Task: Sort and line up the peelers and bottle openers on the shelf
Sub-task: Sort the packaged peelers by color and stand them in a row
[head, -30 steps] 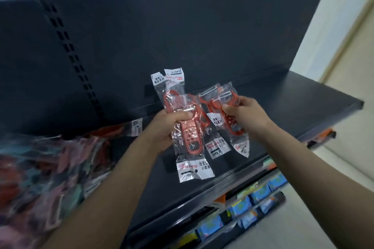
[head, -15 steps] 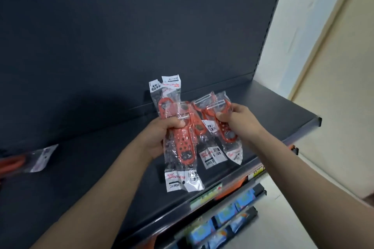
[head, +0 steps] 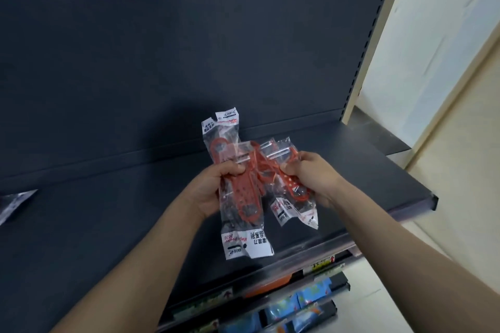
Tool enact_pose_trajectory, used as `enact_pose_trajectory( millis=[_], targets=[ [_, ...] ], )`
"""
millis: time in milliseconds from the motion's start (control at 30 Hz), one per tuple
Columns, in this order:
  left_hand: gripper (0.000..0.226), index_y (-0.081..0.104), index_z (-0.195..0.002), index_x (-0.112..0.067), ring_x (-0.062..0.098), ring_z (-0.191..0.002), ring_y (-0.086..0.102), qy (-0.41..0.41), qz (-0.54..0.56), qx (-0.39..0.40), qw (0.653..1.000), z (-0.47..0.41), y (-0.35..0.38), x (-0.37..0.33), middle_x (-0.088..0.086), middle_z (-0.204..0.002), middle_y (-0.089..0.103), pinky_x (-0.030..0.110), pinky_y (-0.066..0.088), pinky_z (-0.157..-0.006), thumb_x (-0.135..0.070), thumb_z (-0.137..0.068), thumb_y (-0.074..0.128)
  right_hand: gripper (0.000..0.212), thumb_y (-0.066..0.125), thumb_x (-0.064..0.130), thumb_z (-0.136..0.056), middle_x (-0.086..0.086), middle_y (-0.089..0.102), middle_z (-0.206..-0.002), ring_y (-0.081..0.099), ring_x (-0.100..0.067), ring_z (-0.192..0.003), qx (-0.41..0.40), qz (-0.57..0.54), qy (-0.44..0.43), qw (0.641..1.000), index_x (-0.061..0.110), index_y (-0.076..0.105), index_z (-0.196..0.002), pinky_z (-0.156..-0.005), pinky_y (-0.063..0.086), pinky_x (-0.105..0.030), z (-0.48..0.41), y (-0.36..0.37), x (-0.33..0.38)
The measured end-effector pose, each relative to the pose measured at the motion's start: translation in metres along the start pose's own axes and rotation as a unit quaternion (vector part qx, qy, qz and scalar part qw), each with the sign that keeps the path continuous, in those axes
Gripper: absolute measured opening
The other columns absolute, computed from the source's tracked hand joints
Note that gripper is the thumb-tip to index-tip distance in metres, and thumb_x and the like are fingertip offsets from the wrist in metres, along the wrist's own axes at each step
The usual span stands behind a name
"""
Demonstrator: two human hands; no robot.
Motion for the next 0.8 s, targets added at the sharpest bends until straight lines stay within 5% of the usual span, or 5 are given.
enact_pose_trajectory(
  millis=[200, 333, 500, 800],
  targets=[
    [0.02, 0.064, -0.092, -0.003, 0.025, -0.07, 0.071, -0.018, -0.008, 0.003, 1.0, -0.028, -0.009, 0.0, 0.013, -0.079, 0.072, 0.033, 0.057, -0.061, -0.005, -0.074, 0.056, 0.004, 0.057, 0.004, -0.091, -0.01, 0.072, -0.077, 0.069, -0.023, -0.068, 0.03, 0.024, 0.013, 0.999, 0.006, 0.059, -0.093, -0.064, 0.057, -0.034, -0.022, -0.003, -0.003],
    [0.025, 0.062, -0.096, -0.003, 0.023, -0.067, 0.071, -0.031, -0.025, -0.022, 0.999, -0.043, -0.013, 0.001, 0.011, -0.077, 0.072, 0.032, 0.058, -0.06, -0.005, -0.07, 0.058, 0.003, 0.058, 0.005, -0.091, -0.015, 0.066, -0.083, 0.061, -0.027, -0.073, -0.037, 0.02, 0.013, 0.999, 0.004, 0.061, -0.092, -0.075, 0.053, -0.041, -0.038, -0.018, -0.005],
    [0.028, 0.063, -0.096, -0.004, 0.024, -0.07, 0.071, -0.038, -0.046, -0.045, 0.997, -0.059, -0.014, 0.005, 0.012, -0.08, 0.072, 0.032, 0.057, -0.06, -0.005, -0.069, 0.06, 0.006, 0.067, 0.007, -0.085, -0.008, 0.064, -0.068, 0.059, -0.019, -0.05, -0.173, 0.05, -0.006, 0.984, 0.005, 0.062, -0.086, -0.05, 0.052, -0.029, -0.065, -0.059, 0.002],
    [0.034, 0.064, -0.101, -0.001, 0.027, -0.075, 0.07, -0.018, -0.05, -0.104, 0.993, -0.094, 0.01, 0.013, 0.017, -0.089, 0.07, 0.036, 0.058, -0.067, -0.004, -0.067, 0.06, 0.022, 0.065, -0.002, -0.078, -0.023, 0.069, -0.085, 0.068, -0.031, -0.073, -0.193, 0.173, -0.033, 0.965, 0.009, 0.058, -0.06, -0.072, 0.056, -0.052, -0.118, -0.115, 0.005]
  ],
)
Point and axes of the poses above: each hand's wrist, its own z-axis away from the middle knuckle, its own y-axis out of the palm, x = y × z, the point moved 4 cm from there along -z, towards the middle knuckle
